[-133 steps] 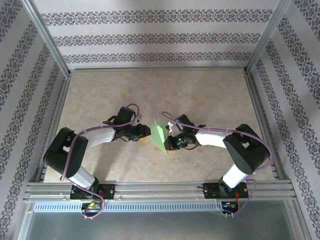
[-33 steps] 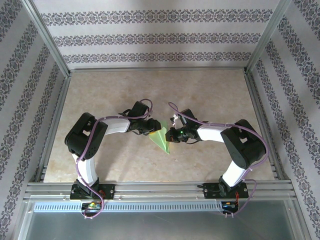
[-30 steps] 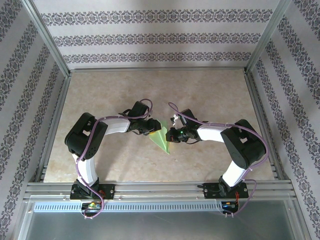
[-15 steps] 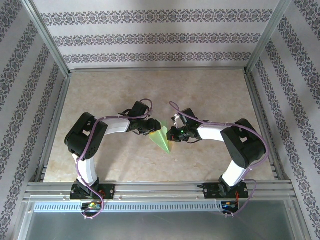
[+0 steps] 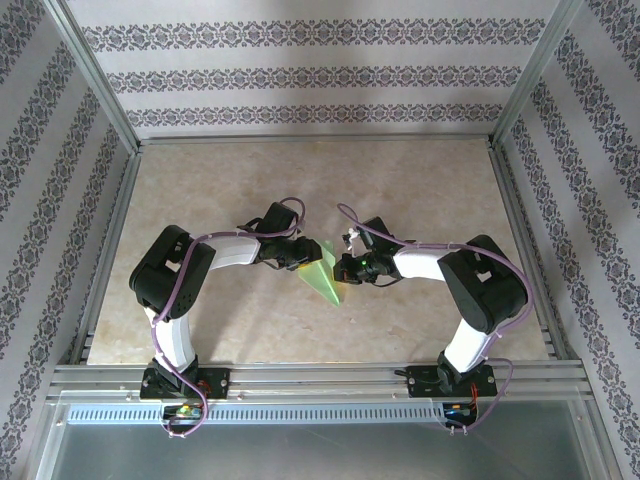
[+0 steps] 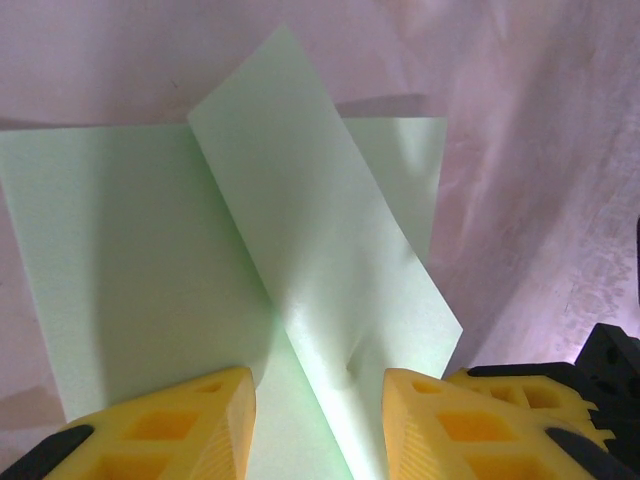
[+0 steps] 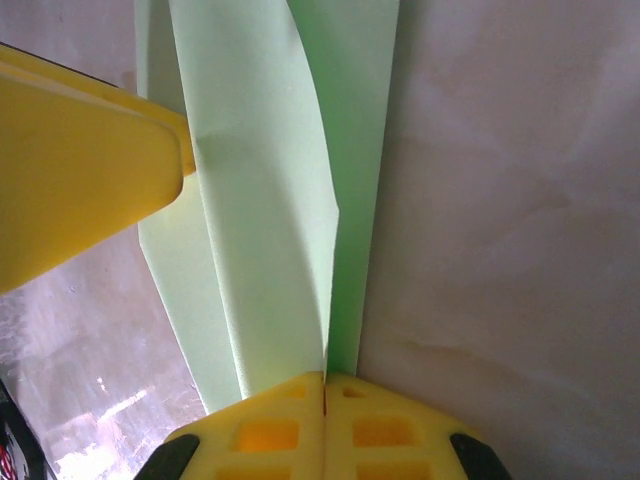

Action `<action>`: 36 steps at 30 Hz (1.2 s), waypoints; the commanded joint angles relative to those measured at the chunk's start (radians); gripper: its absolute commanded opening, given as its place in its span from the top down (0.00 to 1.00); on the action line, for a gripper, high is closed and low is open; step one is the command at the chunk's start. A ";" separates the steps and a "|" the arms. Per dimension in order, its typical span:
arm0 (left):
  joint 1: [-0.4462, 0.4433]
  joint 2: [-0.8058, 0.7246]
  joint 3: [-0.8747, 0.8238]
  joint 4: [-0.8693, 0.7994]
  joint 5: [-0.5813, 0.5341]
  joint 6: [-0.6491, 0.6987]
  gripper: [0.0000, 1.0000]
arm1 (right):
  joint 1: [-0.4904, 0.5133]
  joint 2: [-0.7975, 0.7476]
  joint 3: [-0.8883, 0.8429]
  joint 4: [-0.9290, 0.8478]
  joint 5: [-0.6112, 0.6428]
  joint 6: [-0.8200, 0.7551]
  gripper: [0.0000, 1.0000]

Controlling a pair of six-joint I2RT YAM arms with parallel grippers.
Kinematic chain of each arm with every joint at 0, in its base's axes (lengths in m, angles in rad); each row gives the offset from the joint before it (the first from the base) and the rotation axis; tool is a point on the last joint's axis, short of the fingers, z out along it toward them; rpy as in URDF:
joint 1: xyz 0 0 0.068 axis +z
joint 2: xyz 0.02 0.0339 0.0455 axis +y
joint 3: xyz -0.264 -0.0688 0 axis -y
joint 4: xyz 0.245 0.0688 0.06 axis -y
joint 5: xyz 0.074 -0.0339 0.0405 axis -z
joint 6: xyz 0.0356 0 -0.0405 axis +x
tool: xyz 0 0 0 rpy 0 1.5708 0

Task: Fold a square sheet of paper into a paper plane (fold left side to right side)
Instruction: Fourth fold the wing at the center of the table.

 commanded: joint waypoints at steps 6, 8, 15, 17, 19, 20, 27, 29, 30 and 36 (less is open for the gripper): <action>-0.013 -0.025 0.010 -0.064 -0.031 0.031 0.56 | 0.010 0.041 0.020 -0.061 0.060 -0.032 1.00; -0.013 -0.043 0.014 -0.068 -0.033 0.036 0.54 | 0.012 0.050 0.022 -0.069 0.066 -0.033 1.00; -0.014 -0.123 0.031 -0.079 -0.055 0.059 0.49 | 0.016 0.067 0.028 -0.101 0.087 -0.040 1.00; -0.013 -0.134 0.028 -0.065 -0.047 0.066 0.51 | 0.018 0.067 0.030 -0.107 0.090 -0.042 1.00; -0.013 -0.121 0.033 -0.043 -0.014 0.069 0.62 | 0.019 0.068 0.033 -0.117 0.096 -0.045 1.00; -0.013 -0.110 0.037 -0.032 0.004 0.067 0.68 | 0.019 0.067 0.034 -0.121 0.098 -0.046 1.00; -0.029 0.008 0.095 0.012 0.086 0.056 0.84 | 0.022 0.073 0.040 -0.134 0.110 -0.048 1.00; -0.033 0.038 0.116 0.007 0.096 0.058 0.86 | 0.024 0.075 0.042 -0.138 0.110 -0.049 1.00; -0.033 0.053 0.125 0.003 0.099 0.060 0.86 | 0.024 0.075 0.043 -0.142 0.113 -0.049 1.00; -0.032 0.090 0.146 -0.056 0.059 0.084 0.89 | 0.027 0.077 0.049 -0.168 0.125 -0.055 1.00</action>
